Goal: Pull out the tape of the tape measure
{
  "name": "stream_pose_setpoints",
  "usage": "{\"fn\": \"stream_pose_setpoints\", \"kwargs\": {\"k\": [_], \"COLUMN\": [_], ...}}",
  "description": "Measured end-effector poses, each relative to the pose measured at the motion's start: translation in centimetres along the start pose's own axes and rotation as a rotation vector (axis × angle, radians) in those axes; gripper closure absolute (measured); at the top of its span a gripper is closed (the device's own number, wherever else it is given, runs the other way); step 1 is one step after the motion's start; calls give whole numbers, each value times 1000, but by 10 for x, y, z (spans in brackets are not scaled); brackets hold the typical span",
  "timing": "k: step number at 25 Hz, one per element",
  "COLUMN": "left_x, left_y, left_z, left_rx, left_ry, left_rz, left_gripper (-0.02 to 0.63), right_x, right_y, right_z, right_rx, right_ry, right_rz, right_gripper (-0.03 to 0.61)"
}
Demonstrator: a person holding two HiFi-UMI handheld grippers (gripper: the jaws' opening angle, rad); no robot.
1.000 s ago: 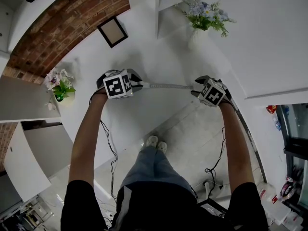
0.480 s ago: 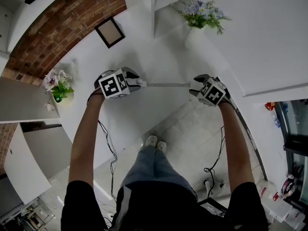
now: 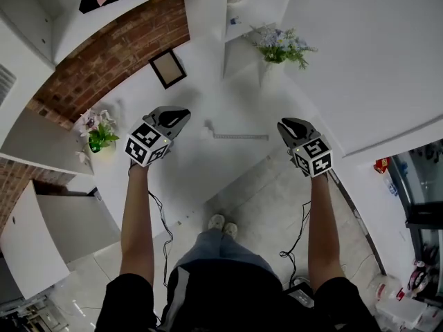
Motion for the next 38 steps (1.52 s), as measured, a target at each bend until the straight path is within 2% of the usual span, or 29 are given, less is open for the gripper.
{"fn": "stream_pose_setpoints", "kwargs": {"k": [3, 6, 9, 11, 15, 19, 24, 38], "left_x": [12, 29, 51, 66, 89, 100, 106, 112], "left_y": [-13, -23, -29, -31, -29, -22, -17, -14], "left_z": [-23, -45, -63, -68, -68, -71, -70, -60], "left_rx": [104, 215, 318, 341, 327, 302, 282, 240], "left_ry": [-167, -306, -405, -441, -455, -457, -436, -407], "left_rz": [-80, -186, -265, -265, -252, -269, -279, -270], "left_gripper": [603, 604, 604, 604, 604, 604, 604, 604], "right_x": [-14, -32, -51, -61, -79, -90, -94, -94], "right_y": [-15, -24, -23, -18, 3, 20, 25, 24], "right_z": [-32, -61, -86, -98, -109, -115, -119, -113], "right_rx": [202, 366, 496, 552, 591, 584, 546, 511], "right_ry": [112, 183, 235, 263, 307, 337, 368, 338], "right_rz": [75, 155, 247, 301, 348, 363, 346, 337], "right_gripper": [579, 580, 580, 580, 581, 581, 583, 582]}}
Point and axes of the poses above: the fingertips, and each gripper's own axes: z forward along the fingers, x to its right, y out of its underside, the point moved 9 cm from there along -z, backward along the fingers, and after that the axes turned 12 degrees about z, right-handed, at the moved point
